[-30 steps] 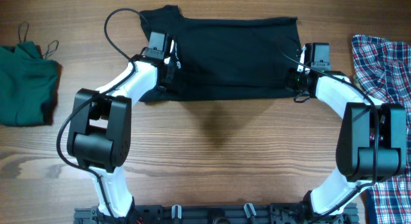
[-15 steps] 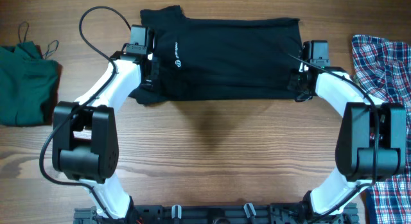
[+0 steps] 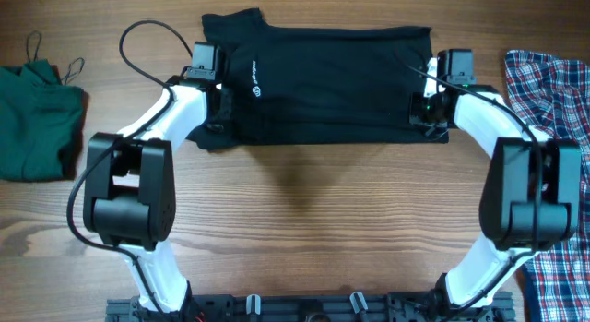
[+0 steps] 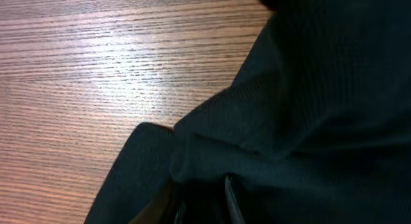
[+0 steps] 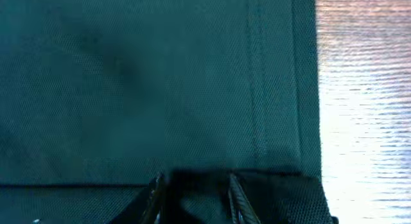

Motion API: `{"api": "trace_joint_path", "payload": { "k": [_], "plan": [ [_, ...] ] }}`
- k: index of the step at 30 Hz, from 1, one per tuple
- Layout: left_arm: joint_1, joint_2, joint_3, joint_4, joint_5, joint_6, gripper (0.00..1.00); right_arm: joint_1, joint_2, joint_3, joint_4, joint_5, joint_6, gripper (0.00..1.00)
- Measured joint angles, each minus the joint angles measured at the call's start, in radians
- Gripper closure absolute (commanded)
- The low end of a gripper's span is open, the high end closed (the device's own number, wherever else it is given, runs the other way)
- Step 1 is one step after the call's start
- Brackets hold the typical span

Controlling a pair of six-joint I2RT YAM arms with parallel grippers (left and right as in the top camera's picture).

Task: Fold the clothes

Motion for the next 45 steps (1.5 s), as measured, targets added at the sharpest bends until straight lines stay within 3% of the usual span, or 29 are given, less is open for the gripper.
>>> {"api": "trace_joint_path", "payload": {
  "k": [5, 11, 13, 16, 19, 22, 25, 29, 34, 39, 45],
  "plan": [
    [0.039, 0.000, 0.000, -0.079, -0.008, -0.011, 0.86, 0.010, 0.011, 0.012, -0.008, 0.047, 0.026, 0.67],
    [0.086, -0.016, 0.001, -0.101, -0.009, -0.047, 0.57, 0.011, 0.011, 0.013, -0.008, 0.054, 0.032, 0.67],
    [0.087, -0.054, 0.008, -0.108, -0.016, -0.051, 0.39, 0.011, 0.011, 0.013, -0.008, 0.054, 0.032, 0.66],
    [0.092, -0.174, 0.040, -0.089, -0.023, -0.062, 0.30, 0.011, 0.011, 0.013, -0.008, 0.054, 0.032, 0.66],
    [0.115, -0.242, 0.061, -0.058, 0.053, -0.070, 0.31, 0.011, 0.011, 0.013, -0.008, 0.054, 0.032, 0.66],
    [0.195, -0.220, 0.061, -0.014, 0.238, -0.074, 0.35, 0.011, 0.012, 0.014, -0.009, 0.055, 0.032, 0.66],
    [0.296, -0.146, 0.061, 0.025, 0.452, -0.066, 0.32, 0.011, 0.012, 0.014, -0.010, 0.055, 0.032, 0.66],
    [0.311, -0.035, 0.061, 0.033, 0.626, 0.058, 0.27, 0.011, 0.012, 0.014, -0.010, 0.056, 0.032, 0.66],
    [0.311, 0.063, 0.061, 0.102, 0.723, 0.128, 0.29, 0.011, 0.012, 0.014, -0.010, 0.057, 0.032, 0.66],
    [0.311, 0.117, 0.061, 0.137, 0.787, 0.135, 0.38, 0.011, 0.012, 0.014, -0.010, 0.057, 0.032, 0.66],
    [0.311, 0.119, 0.061, 0.140, 0.924, 0.137, 0.38, 0.011, 0.012, 0.014, -0.010, 0.057, 0.032, 0.66]
  ]
}}
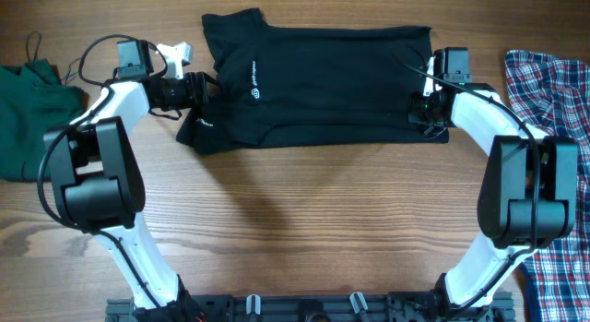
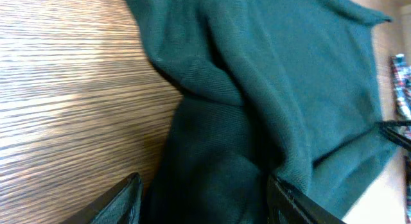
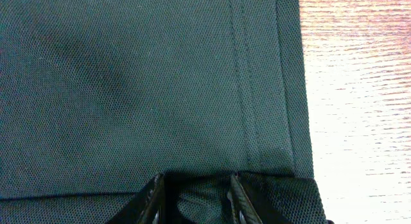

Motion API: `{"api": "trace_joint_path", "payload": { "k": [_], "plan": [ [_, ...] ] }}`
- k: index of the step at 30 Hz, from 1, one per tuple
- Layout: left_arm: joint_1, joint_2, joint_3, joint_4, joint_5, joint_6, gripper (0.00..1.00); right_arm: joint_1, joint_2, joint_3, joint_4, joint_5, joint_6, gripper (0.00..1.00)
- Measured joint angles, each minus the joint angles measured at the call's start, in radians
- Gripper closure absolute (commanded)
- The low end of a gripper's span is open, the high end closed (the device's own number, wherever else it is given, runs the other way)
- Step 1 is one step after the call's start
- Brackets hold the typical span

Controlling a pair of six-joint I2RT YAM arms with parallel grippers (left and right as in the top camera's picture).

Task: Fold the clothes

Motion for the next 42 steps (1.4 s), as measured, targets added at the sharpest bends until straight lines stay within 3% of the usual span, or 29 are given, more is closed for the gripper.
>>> {"api": "trace_joint_path", "payload": {
  "k": [4, 8, 10, 12, 14, 15, 21, 25, 26, 29, 33, 36, 42],
  "plan": [
    [0.000, 0.000, 0.000, -0.007, 0.053, 0.000, 0.43, 0.000, 0.000, 0.000, 0.000, 0.000, 0.000, 0.66],
    [0.000, 0.000, 0.000, -0.028, 0.060, 0.008, 0.62, 0.000, 0.000, 0.000, 0.001, 0.003, 0.000, 0.65],
    [0.000, 0.000, 0.001, -0.050, 0.060, 0.023, 0.65, 0.000, 0.000, 0.000, 0.001, 0.003, 0.000, 0.65],
    [0.000, 0.000, 0.001, -0.089, 0.058, 0.050, 0.59, 0.000, 0.000, 0.000, 0.002, 0.004, 0.004, 0.65],
    [0.000, 0.000, 0.001, -0.106, 0.047, 0.068, 0.44, 0.000, 0.000, 0.000, 0.002, 0.005, 0.010, 0.65],
    [0.000, 0.000, 0.001, -0.109, 0.044, 0.077, 0.42, 0.000, 0.000, 0.000, 0.002, 0.006, 0.011, 0.65],
    [0.000, 0.001, 0.001, -0.109, -0.004, 0.086, 0.49, 0.000, 0.000, 0.000, 0.002, 0.008, 0.015, 0.65],
    [0.000, 0.001, 0.001, -0.103, -0.024, 0.102, 0.45, 0.000, 0.000, 0.000, 0.003, 0.008, 0.018, 0.65],
    [0.000, 0.001, 0.001, -0.100, -0.028, 0.105, 0.47, 0.000, 0.000, 0.000, 0.003, 0.009, 0.019, 0.65],
    [0.000, 0.001, 0.001, -0.074, -0.034, 0.113, 0.69, 0.000, 0.000, 0.000, 0.003, 0.010, 0.019, 0.65],
    [0.000, 0.001, 0.001, -0.063, -0.055, 0.117, 0.77, 0.000, 0.000, 0.000, 0.003, 0.011, 0.023, 0.65],
    [0.000, 0.001, 0.001, -0.063, -0.059, 0.121, 0.89, 0.000, 0.000, 0.000, 0.003, 0.012, 0.023, 0.65],
    [0.021, 0.001, 0.001, -0.060, -0.150, 0.119, 0.86, 0.000, 0.000, 0.000, 0.003, 0.015, 0.024, 0.66]
  ]
}}
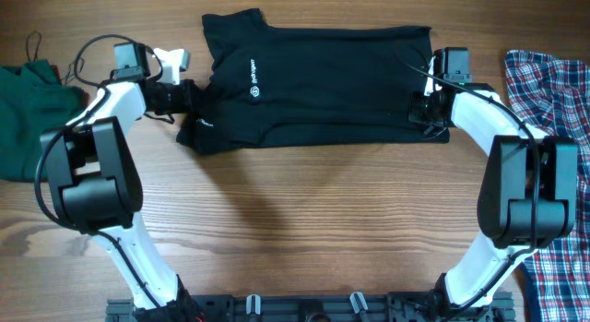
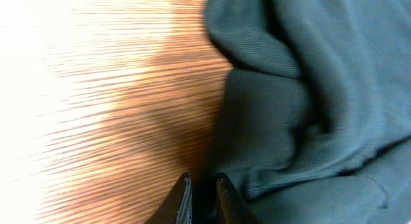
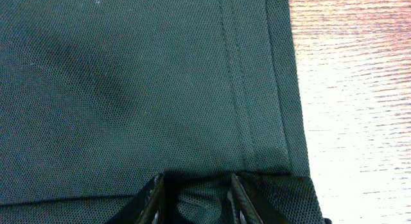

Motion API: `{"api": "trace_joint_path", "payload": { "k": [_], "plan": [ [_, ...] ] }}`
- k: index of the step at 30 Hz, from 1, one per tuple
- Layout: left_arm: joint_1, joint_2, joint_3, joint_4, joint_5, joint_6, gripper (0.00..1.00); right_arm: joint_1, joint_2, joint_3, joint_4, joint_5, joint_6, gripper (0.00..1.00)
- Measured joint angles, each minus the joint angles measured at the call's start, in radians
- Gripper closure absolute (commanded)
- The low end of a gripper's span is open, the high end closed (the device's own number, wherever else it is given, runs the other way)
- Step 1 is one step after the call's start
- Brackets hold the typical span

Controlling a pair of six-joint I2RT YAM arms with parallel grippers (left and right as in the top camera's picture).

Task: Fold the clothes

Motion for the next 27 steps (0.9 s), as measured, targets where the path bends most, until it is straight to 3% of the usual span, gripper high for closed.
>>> {"api": "trace_joint_path", "payload": {
  "k": [6, 11, 27],
  "plan": [
    [0.027, 0.000, 0.005, -0.014, -0.130, -0.016, 0.87, 0.000, 0.000, 0.000, 0.000, 0.002, 0.002, 0.66],
    [0.027, 0.000, 0.080, -0.006, -0.191, -0.158, 0.67, 0.000, 0.000, 0.000, 0.000, 0.003, 0.002, 0.66],
    [-0.235, 0.013, 0.115, 0.076, -0.222, -0.208, 0.65, 0.000, 0.001, 0.000, -0.001, 0.004, 0.002, 0.64]
  ]
}}
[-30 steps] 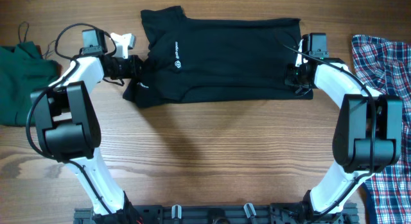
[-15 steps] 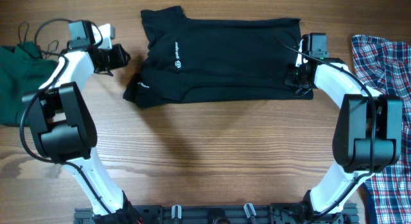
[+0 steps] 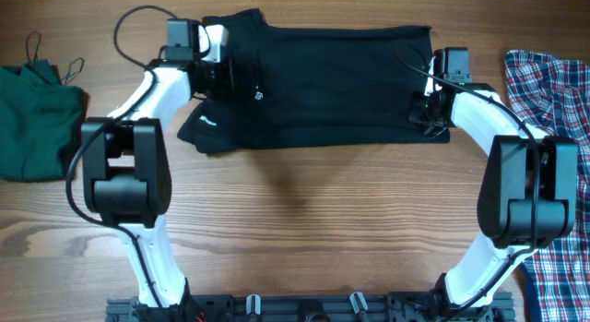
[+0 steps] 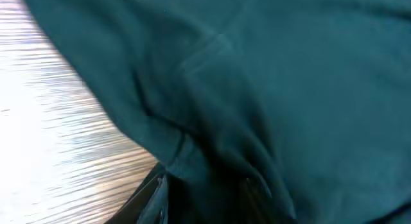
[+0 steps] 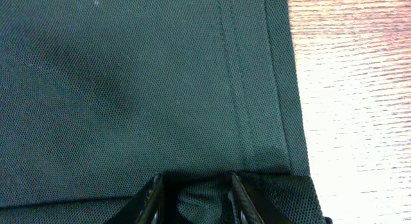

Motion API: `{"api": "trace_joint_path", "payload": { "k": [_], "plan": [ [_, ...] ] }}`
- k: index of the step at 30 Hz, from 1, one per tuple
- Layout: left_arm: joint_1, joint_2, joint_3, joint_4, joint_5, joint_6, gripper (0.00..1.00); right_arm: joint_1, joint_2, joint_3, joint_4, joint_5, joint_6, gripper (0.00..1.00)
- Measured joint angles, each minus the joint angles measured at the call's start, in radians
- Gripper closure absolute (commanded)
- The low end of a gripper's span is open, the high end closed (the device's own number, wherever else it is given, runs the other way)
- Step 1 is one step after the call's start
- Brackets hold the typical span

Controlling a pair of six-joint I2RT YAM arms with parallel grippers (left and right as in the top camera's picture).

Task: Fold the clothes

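A black shirt (image 3: 332,82) with a small white logo lies folded lengthwise at the far middle of the table. Its left sleeve (image 3: 201,130) sticks out at the lower left. My left gripper (image 3: 217,73) sits over the shirt's left end beside the collar. In the left wrist view, bunched dark fabric (image 4: 289,70) fills the space between its fingers (image 4: 158,185), and the left gripper (image 4: 204,185) is shut on it. My right gripper (image 3: 431,108) rests on the shirt's right hem. In the right wrist view the right gripper (image 5: 194,189) is shut on a fold of the hem (image 5: 257,89).
A dark green garment (image 3: 32,119) lies crumpled at the table's left edge. A red and blue plaid shirt (image 3: 553,91) lies along the right edge. Bare wooden table (image 3: 304,211) spreads in front of the black shirt.
My left gripper has moved right, from the bare wood just left of the shirt to a spot over the shirt's left end. The logo has shifted slightly right. The right gripper has not moved.
At first both grippers were on the shirt's two ends. Then my left gripper stood open on the wood left of the shirt. After that it was shut at the sleeve's edge. Now it is over the shirt's left end with fabric in it. The right gripper kept hold of the hem.
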Motion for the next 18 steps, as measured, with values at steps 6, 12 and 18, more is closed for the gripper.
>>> {"api": "trace_joint_path", "payload": {
  "k": [6, 12, 18],
  "plan": [
    [-0.014, 0.000, 0.000, -0.024, -0.048, 0.001, 0.59, 0.000, 0.000, 0.000, 0.000, 0.003, 0.000, 0.64],
    [-0.014, 0.000, 0.000, -0.037, -0.120, 0.005, 0.47, 0.000, 0.000, 0.000, 0.000, 0.003, 0.000, 0.64],
    [-0.014, 0.002, 0.000, -0.033, -0.130, 0.008, 0.44, 0.000, 0.000, 0.000, 0.000, 0.003, 0.000, 0.64]
  ]
}}
